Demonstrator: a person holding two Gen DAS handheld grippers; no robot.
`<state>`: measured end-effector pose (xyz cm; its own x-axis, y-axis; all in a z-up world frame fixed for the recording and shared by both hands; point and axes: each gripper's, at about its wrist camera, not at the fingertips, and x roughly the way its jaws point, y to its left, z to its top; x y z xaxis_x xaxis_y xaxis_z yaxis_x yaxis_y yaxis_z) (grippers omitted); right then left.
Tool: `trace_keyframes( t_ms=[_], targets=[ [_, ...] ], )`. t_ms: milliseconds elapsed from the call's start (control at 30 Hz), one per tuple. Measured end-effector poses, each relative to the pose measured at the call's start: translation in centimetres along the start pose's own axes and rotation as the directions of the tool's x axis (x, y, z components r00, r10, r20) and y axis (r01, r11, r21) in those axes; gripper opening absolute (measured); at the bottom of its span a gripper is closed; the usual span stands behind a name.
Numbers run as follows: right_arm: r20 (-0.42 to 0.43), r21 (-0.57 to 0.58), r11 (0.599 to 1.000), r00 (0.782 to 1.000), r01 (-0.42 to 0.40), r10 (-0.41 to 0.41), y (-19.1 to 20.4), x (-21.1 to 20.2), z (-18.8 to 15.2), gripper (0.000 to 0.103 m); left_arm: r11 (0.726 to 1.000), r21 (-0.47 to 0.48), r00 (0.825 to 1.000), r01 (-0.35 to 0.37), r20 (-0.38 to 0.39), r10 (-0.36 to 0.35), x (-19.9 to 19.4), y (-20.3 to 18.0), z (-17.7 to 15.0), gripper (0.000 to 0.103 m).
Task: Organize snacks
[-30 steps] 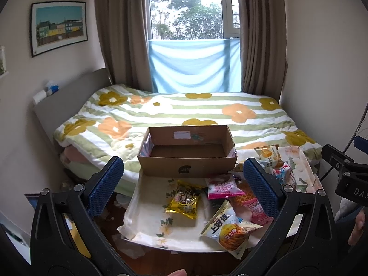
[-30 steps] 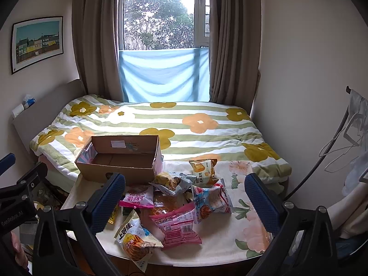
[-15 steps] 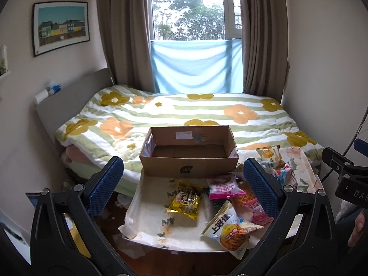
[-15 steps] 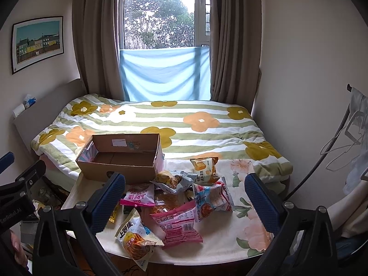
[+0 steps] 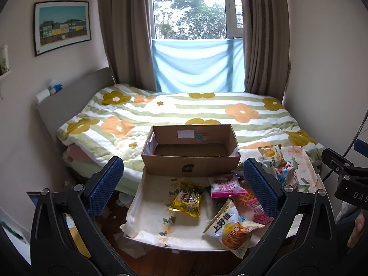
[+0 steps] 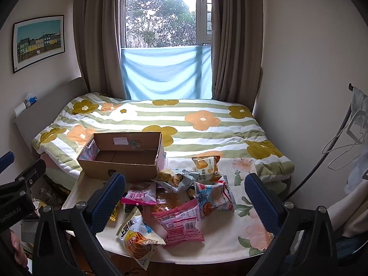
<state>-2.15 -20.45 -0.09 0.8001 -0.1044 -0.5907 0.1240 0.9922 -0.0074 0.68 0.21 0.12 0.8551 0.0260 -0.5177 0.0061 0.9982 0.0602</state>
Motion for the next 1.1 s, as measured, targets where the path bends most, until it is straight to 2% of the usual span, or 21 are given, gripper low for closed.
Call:
trace_keyframes(
  t_ms=[1100],
  targets=[
    [-0.001,0.002,1.000,1.000,-0.001,0.001,0.3,-0.4,-1.1,0.103,1.000,-0.014,1.000,0.006,-0.002,-0.006,-0.7,0.8,-0.4,0.103]
  ],
)
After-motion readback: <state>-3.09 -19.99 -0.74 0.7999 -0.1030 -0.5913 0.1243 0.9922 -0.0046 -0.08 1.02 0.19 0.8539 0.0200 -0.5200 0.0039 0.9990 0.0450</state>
